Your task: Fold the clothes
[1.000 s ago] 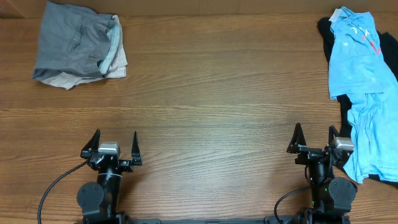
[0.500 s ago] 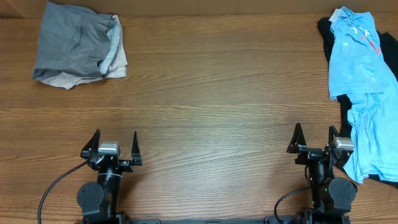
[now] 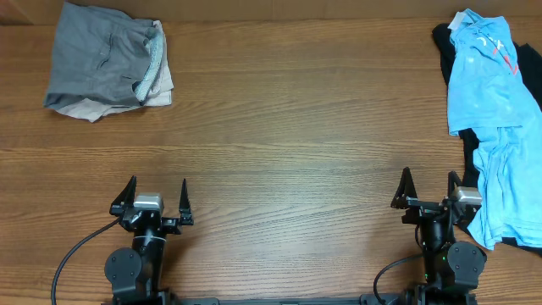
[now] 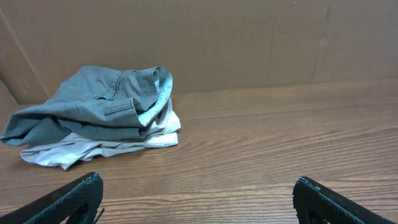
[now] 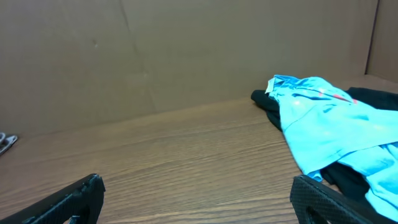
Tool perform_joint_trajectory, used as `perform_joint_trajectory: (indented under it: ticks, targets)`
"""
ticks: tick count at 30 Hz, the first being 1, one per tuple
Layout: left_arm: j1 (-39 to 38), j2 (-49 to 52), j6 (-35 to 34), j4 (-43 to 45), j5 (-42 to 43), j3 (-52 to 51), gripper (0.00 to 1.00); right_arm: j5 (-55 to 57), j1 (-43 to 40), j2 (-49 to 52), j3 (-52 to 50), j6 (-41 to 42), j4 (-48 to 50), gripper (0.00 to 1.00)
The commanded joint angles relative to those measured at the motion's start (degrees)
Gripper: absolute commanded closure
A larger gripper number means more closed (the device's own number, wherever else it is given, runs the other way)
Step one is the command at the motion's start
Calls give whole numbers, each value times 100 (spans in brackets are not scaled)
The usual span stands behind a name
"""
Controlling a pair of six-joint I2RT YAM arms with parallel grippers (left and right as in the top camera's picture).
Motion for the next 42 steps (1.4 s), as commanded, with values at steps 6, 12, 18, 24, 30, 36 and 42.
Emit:
perform_joint_trajectory:
  ticks: [6, 12, 18, 24, 30, 36, 42]
  targets:
    - [-37, -59, 96, 17, -2, -22, 0, 199, 33, -68, -59, 2, 9, 0]
    - [-37, -59, -92, 282, 20, -22, 0, 94, 31, -68, -59, 2, 210, 0]
    - [-37, -59, -807, 678, 59, 24, 0, 66, 31, -68, -50, 7, 323, 0]
    - [-37, 133, -804, 463, 302, 470, 0, 63, 31, -63, 398, 72, 330, 0]
    - [-37, 1434, -737, 297, 535, 1502, 0, -37, 31, 455, 942, 295, 289, 0]
    - [-37, 3526, -734, -610, 905, 3318, 0, -188, 31, 1893, 1840, 323, 63, 0]
    - [-39, 5136, -625, -2243, 918, 5224, 0, -369, 31, 3832, 3346, 321, -603, 0]
